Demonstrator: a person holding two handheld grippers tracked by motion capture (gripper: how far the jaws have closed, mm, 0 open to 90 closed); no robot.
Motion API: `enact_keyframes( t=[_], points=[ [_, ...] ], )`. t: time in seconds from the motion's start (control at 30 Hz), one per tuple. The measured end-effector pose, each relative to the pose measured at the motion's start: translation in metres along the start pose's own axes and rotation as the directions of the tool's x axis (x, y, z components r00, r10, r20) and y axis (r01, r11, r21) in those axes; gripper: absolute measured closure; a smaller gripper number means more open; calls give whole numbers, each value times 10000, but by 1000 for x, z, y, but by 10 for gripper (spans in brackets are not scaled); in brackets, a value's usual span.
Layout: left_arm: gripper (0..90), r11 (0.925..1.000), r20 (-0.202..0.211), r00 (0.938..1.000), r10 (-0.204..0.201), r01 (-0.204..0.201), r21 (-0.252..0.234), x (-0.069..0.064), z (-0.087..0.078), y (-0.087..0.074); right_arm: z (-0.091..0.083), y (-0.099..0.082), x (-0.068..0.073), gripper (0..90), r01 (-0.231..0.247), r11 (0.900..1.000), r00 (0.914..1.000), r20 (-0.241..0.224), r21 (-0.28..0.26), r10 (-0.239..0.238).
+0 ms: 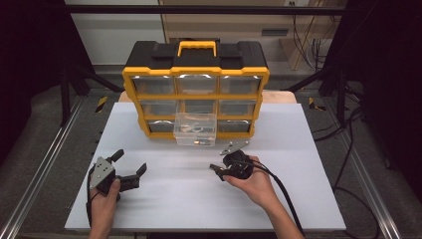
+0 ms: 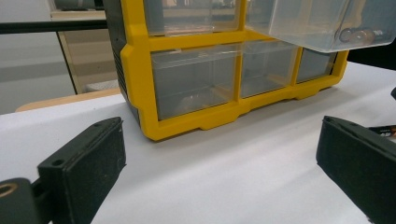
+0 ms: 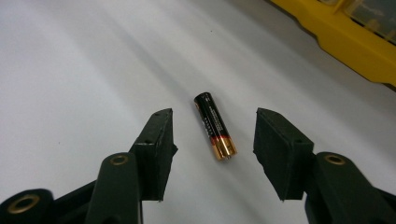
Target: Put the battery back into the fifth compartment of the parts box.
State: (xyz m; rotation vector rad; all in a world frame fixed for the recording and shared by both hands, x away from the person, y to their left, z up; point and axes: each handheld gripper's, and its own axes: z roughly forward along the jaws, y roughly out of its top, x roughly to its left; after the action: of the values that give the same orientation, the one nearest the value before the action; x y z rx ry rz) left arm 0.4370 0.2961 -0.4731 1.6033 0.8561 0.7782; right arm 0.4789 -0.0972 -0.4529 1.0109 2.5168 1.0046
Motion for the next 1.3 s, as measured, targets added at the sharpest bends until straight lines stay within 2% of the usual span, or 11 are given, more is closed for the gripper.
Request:
enact_keyframes(
  t=[0.27,0.6,0.67,0.93,1.0,1.17,1.3],
  points=[
    [14,10000,-12,10000,-33,33,-10,0,-1,0,18,-1,3,584,14,9999,9999,-117,-112,-16],
    [15,10000,56,10000,32,-32,39,-1,0,0,32,-3,-1,613,254,9997,9995,-205,53,-253],
    [15,10000,6,10000,27,-27,0,-1,0,0,35,-4,0,633,409,9990,9991,-98,156,-408],
    [15,10000,-26,10000,-10,10,-19,0,-1,0,38,-5,-2,711,509,9984,9987,-89,260,-507],
    [15,10000,-20,10000,-16,16,-3,0,-1,0,39,-5,-5,757,428,9987,9986,-322,262,-420],
    [15,10000,-47,10000,-64,64,-35,1,-1,0,39,-7,-3,768,598,9981,9980,-199,147,-595],
    [15,9998,-223,9997,-113,109,-157,2,-3,0,37,-8,-1,768,425,9990,9991,-91,149,-424]
  ],
)
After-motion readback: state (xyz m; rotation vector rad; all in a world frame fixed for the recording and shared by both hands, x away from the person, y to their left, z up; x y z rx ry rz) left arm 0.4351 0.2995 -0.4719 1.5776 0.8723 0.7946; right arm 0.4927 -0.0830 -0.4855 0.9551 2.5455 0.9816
